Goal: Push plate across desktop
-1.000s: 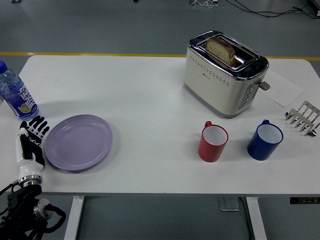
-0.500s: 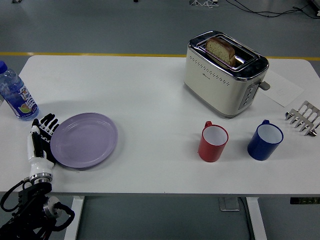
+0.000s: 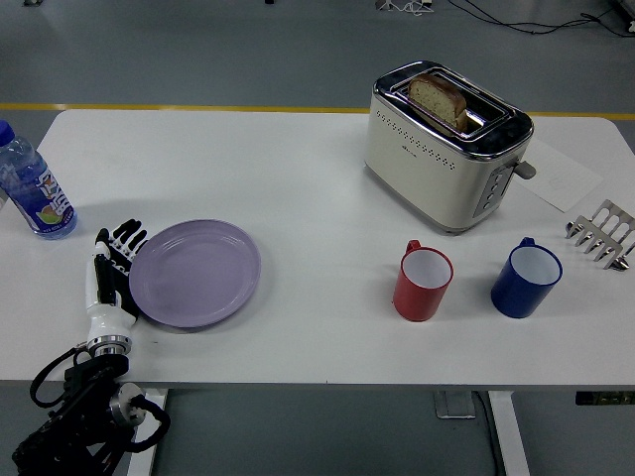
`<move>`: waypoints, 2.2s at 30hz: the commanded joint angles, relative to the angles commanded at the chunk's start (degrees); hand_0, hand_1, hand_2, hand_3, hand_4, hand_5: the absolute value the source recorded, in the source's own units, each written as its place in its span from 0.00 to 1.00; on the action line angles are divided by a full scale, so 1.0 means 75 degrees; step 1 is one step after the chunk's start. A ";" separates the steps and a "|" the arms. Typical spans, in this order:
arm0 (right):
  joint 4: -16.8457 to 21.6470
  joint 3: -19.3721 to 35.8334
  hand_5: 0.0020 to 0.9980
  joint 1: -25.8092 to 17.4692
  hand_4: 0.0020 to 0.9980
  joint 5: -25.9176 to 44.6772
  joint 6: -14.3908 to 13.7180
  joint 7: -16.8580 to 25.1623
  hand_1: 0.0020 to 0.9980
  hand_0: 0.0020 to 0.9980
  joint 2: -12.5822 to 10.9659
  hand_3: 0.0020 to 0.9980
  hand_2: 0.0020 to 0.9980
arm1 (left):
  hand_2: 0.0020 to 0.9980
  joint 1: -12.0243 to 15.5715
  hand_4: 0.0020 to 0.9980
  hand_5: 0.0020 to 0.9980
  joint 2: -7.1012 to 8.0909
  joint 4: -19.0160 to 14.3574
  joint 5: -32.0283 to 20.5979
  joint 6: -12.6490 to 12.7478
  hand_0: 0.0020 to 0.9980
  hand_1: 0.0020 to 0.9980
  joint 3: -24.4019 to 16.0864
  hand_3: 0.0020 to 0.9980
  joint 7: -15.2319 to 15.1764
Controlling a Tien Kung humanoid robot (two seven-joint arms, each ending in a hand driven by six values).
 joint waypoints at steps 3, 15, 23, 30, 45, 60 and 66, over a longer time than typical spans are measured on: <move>0.0000 -0.0008 0.24 0.0016 0.37 0.0008 0.0001 0.0000 0.52 0.61 0.0002 0.57 0.59 | 0.76 -0.0124 0.45 1.00 0.0000 0.0023 -0.0154 0.0032 0.76 0.78 0.0176 0.65 0.0000; 0.0000 0.0021 0.25 0.0025 0.36 -0.0090 0.0021 -0.0010 0.52 0.61 0.0005 0.57 0.59 | 0.77 -0.0714 0.45 1.00 0.0000 0.0263 -0.1430 0.0379 0.76 0.78 0.1166 0.65 0.0000; 0.0000 -0.0009 0.25 0.0029 0.37 -0.0032 0.0010 -0.0006 0.52 0.61 0.0010 0.57 0.59 | 0.77 -0.0845 0.45 1.00 0.0000 0.0240 -0.1701 0.0443 0.76 0.78 0.1868 0.65 0.0000; 0.0000 0.0001 0.25 0.0023 0.37 -0.0084 0.0021 -0.0011 0.52 0.61 0.0014 0.57 0.59 | 0.77 -0.0990 0.44 1.00 0.0000 0.0155 -0.1814 0.0435 0.76 0.78 0.2351 0.65 0.0000; 0.0000 -0.0011 0.25 -0.0004 0.37 -0.0087 0.0022 -0.0013 0.52 0.61 0.0029 0.57 0.59 | 0.77 -0.1355 0.44 1.00 0.0000 0.0122 -0.2087 0.0414 0.76 0.78 0.3454 0.64 0.0000; 0.0000 -0.0039 0.24 -0.0039 0.37 -0.0045 0.0010 -0.0003 0.52 0.61 0.0024 0.58 0.59 | 0.77 -0.1578 0.43 1.00 0.0000 0.0044 -0.2173 0.0364 0.76 0.77 0.4326 0.64 0.0000; 0.0000 -0.0024 0.24 -0.0061 0.37 -0.0073 0.0013 -0.0011 0.52 0.61 0.0022 0.57 0.59 | 0.77 -0.1593 0.43 0.99 0.0000 -0.0011 -0.2161 0.0365 0.76 0.77 0.4405 0.64 0.0000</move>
